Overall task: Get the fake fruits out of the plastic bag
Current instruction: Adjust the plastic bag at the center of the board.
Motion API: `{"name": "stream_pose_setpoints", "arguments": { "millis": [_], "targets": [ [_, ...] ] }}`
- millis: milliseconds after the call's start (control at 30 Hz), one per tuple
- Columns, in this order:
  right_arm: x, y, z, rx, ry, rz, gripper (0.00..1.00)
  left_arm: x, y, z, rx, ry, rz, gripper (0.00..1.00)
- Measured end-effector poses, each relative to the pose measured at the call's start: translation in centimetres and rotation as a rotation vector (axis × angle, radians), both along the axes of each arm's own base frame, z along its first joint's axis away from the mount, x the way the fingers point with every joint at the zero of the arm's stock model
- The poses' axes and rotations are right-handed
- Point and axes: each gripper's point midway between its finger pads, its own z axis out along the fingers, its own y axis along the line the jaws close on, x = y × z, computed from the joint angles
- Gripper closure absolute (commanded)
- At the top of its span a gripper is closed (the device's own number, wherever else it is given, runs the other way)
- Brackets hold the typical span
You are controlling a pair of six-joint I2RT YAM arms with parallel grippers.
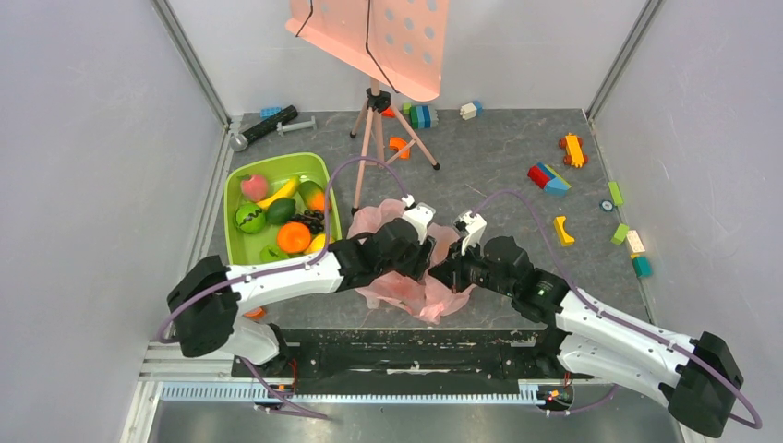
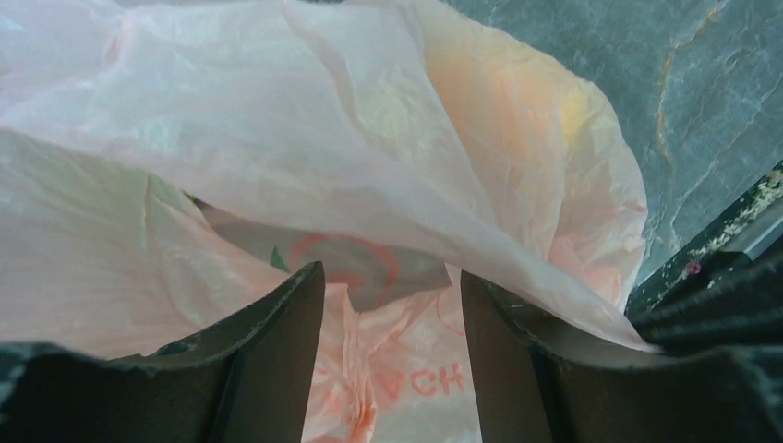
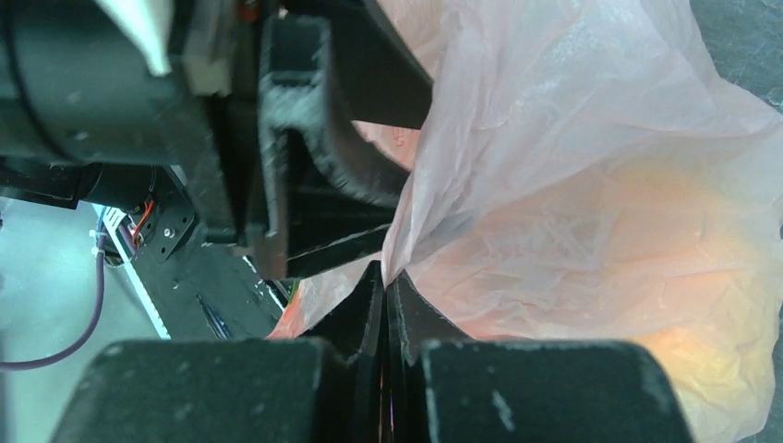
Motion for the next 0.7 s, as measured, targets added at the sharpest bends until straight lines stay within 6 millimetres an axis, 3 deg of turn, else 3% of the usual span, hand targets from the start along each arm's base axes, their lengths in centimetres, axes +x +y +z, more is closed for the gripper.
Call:
{"name": "stream_pose_setpoints", "arguments": {
  "millis": [167, 400, 700],
  "targets": [
    [-0.1, 0.1, -0.2, 0.027, 0.014, -0.010, 1.00, 1.5, -1.0, -1.6, -0.037, 0.035, 0.012, 0.38],
    [-0.1, 0.2, -0.1, 0.045, 0.023, -0.015, 0.99, 1.9, -1.1, -4.9, 0.020, 0.082, 0.015, 0.36],
    [0.1, 0.6, 0.0, 0.054, 0.019, -0.012, 0.99, 4.9, 1.1, -4.6, 0.041, 0.041, 0.121, 0.34]
  ]
}}
